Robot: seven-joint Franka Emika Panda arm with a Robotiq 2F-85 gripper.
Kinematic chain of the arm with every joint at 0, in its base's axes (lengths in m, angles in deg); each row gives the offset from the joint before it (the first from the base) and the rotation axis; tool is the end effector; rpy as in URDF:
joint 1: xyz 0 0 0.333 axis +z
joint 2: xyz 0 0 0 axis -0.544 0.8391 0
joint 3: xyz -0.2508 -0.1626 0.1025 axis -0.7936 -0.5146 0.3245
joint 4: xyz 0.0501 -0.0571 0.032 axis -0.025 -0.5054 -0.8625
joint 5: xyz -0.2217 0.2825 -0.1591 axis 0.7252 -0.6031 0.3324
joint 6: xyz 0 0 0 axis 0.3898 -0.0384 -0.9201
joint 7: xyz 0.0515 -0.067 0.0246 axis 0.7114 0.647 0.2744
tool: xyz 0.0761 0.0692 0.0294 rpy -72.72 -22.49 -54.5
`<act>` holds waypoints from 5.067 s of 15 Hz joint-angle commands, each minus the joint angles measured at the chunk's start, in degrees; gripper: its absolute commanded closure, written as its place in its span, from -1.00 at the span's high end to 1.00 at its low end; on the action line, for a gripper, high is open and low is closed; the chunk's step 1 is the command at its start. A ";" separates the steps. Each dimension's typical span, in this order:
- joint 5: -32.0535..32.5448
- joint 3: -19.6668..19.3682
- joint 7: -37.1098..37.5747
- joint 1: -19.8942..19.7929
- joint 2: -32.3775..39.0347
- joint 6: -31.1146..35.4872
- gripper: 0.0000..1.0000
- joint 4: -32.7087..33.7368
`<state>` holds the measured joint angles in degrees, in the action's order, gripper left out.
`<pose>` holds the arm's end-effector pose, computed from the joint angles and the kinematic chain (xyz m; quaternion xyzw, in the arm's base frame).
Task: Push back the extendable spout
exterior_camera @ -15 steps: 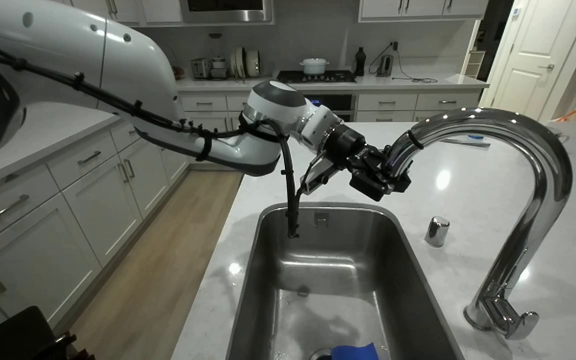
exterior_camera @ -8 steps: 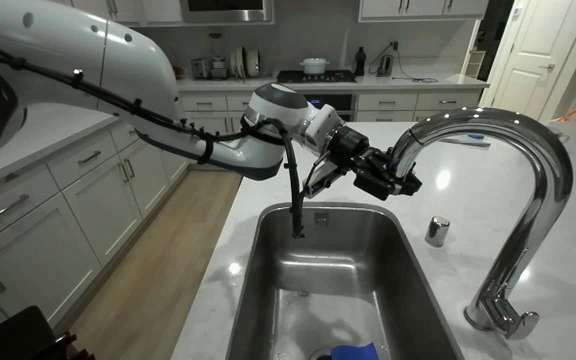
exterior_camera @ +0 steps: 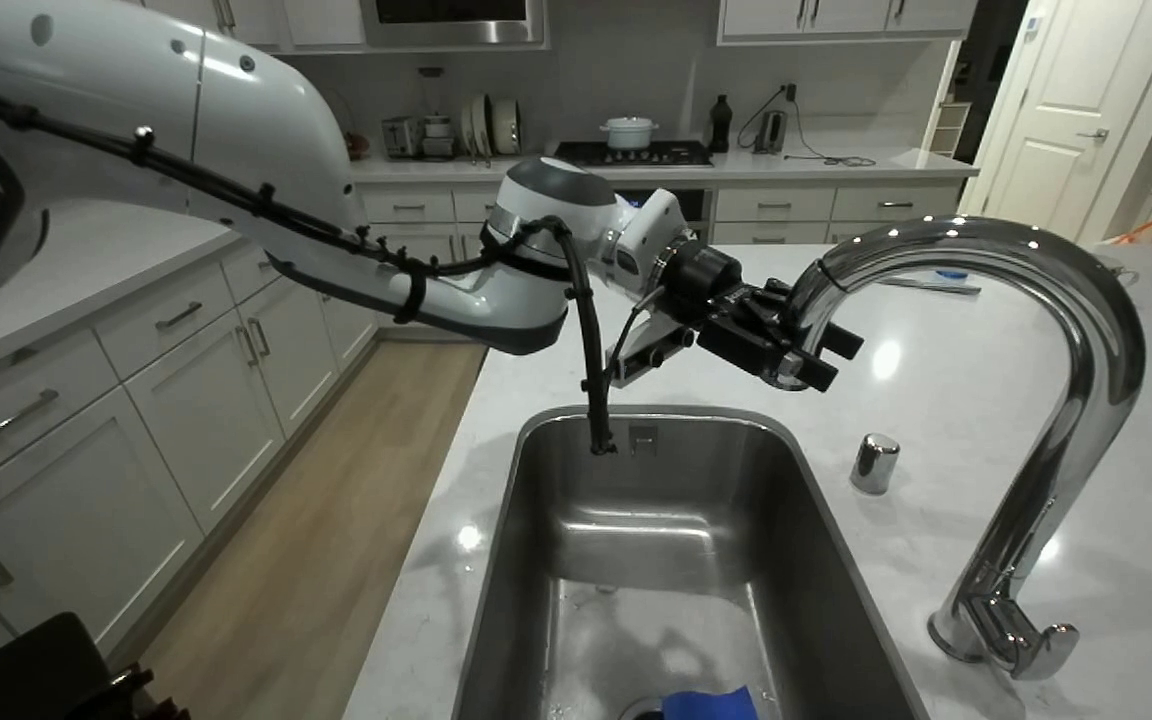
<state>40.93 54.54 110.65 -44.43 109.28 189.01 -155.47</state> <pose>0.6853 -0.3143 0.4122 0.5521 -0.5495 0.4047 0.4790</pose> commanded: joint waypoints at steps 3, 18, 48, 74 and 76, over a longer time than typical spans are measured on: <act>1.36 -0.62 -12.59 -1.82 -1.37 4.78 1.00 -1.40; 7.23 -2.16 -15.15 -2.36 -9.55 21.43 1.00 -11.73; 3.47 1.15 -17.73 -1.11 -34.15 28.28 1.00 -35.68; -36.28 -0.60 -46.68 -0.62 -34.16 21.21 1.00 -22.55; -36.28 -0.60 -46.68 -0.62 -34.15 21.21 1.00 -22.55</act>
<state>4.89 54.70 64.21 -45.74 75.04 210.28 -178.21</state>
